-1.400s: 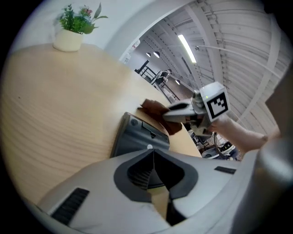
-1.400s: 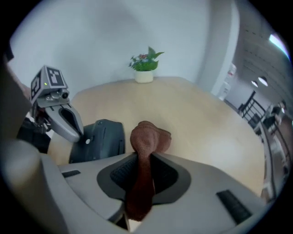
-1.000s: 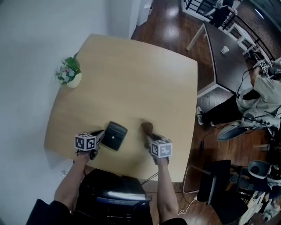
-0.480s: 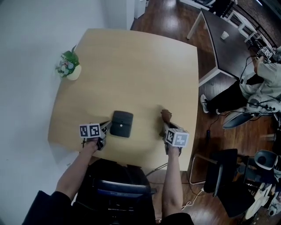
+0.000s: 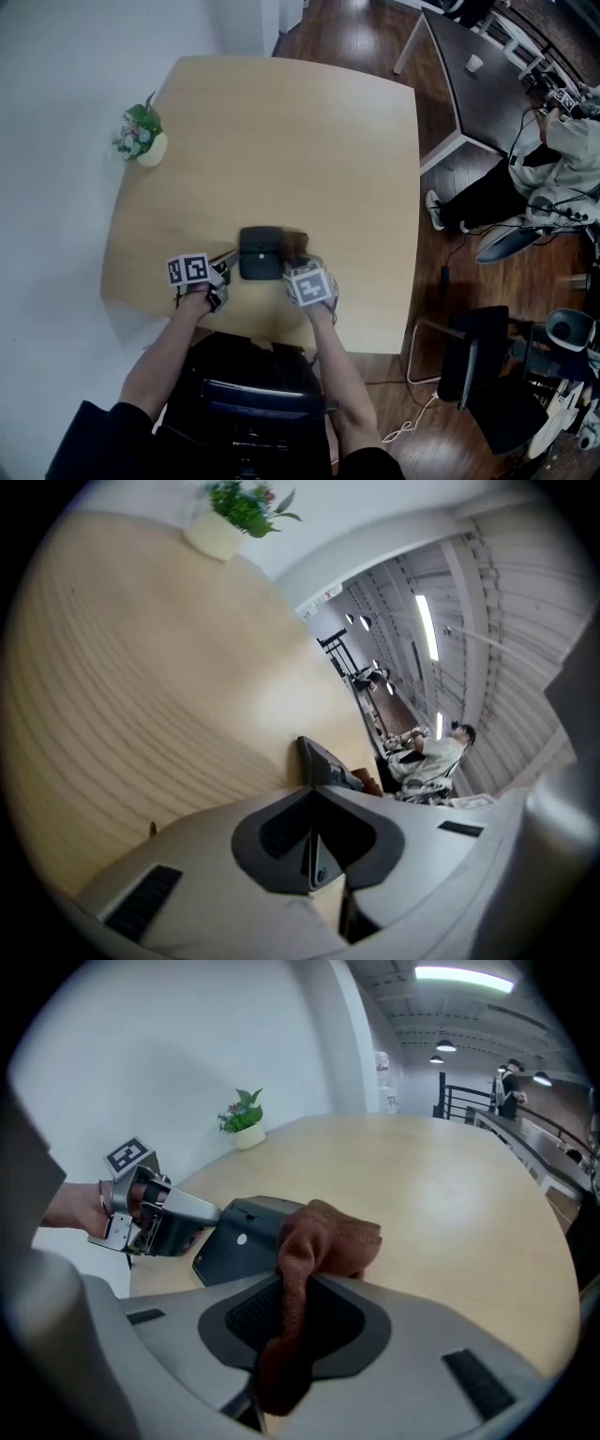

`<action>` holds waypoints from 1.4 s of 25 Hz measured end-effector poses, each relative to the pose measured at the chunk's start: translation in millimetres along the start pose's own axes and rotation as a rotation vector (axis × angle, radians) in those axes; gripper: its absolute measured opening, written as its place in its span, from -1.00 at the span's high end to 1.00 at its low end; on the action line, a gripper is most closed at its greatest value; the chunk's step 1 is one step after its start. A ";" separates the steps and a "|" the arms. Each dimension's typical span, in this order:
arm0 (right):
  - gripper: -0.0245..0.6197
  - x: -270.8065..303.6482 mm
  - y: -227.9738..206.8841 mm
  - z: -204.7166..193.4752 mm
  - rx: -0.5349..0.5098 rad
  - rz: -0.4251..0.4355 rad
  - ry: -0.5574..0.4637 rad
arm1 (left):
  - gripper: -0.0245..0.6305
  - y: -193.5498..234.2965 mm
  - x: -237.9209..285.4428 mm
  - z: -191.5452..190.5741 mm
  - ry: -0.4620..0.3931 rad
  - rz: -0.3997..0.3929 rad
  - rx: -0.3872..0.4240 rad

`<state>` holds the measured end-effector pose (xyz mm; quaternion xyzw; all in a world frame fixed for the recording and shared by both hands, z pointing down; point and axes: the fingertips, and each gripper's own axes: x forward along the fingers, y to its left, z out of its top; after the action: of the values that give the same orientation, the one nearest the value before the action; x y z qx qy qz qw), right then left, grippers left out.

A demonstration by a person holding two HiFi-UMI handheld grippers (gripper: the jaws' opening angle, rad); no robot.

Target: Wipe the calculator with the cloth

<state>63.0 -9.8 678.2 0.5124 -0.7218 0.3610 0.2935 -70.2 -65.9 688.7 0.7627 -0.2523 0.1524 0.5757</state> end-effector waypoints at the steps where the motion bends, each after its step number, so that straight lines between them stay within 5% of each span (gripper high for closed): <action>1: 0.69 5.0 1.6 4.5 -0.010 -0.008 0.007 | 0.90 -1.3 2.6 2.7 -0.017 -0.035 -0.056; 3: 0.70 10.8 2.4 7.7 -0.026 -0.020 0.031 | 0.91 -3.3 4.4 10.5 -0.063 -0.125 -0.167; 6: 0.70 15.9 10.3 3.2 -0.056 0.002 0.071 | 0.91 -30.1 -4.9 21.4 -0.121 -0.376 -0.287; 8: 0.70 19.9 23.4 3.3 -0.076 0.040 0.081 | 0.93 -59.3 -12.5 27.5 -0.139 -0.537 -0.295; 11: 0.70 26.7 40.3 11.7 -0.101 0.075 0.067 | 0.93 -95.2 -8.9 27.8 -0.103 -0.623 -0.225; 15: 0.70 15.5 25.6 -0.2 -0.067 0.041 0.096 | 0.93 -121.5 13.5 9.7 -0.020 -0.595 -0.135; 18: 0.70 5.9 8.3 0.6 -0.039 0.005 0.070 | 0.92 -100.2 -6.0 30.9 -0.109 -0.520 -0.141; 21: 0.70 -5.3 2.8 7.9 -0.037 0.008 0.027 | 0.92 -32.5 -44.2 59.8 -0.240 -0.283 -0.070; 24: 0.70 -4.5 24.9 25.3 -0.045 0.069 -0.011 | 0.93 25.4 -54.0 60.2 -0.193 -0.070 -0.005; 29: 0.70 33.2 46.1 25.4 -0.098 0.053 0.056 | 0.92 16.6 -19.5 51.3 -0.011 -0.170 -0.018; 35: 0.70 42.3 37.5 24.3 -0.121 -0.010 0.097 | 0.88 3.7 -2.0 61.1 -0.087 -0.371 -0.245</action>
<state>13.2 -44.0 689.7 0.4791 -0.7247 0.3395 0.3606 -77.4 -124.7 672.8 0.7264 -0.1487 -0.0209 0.6706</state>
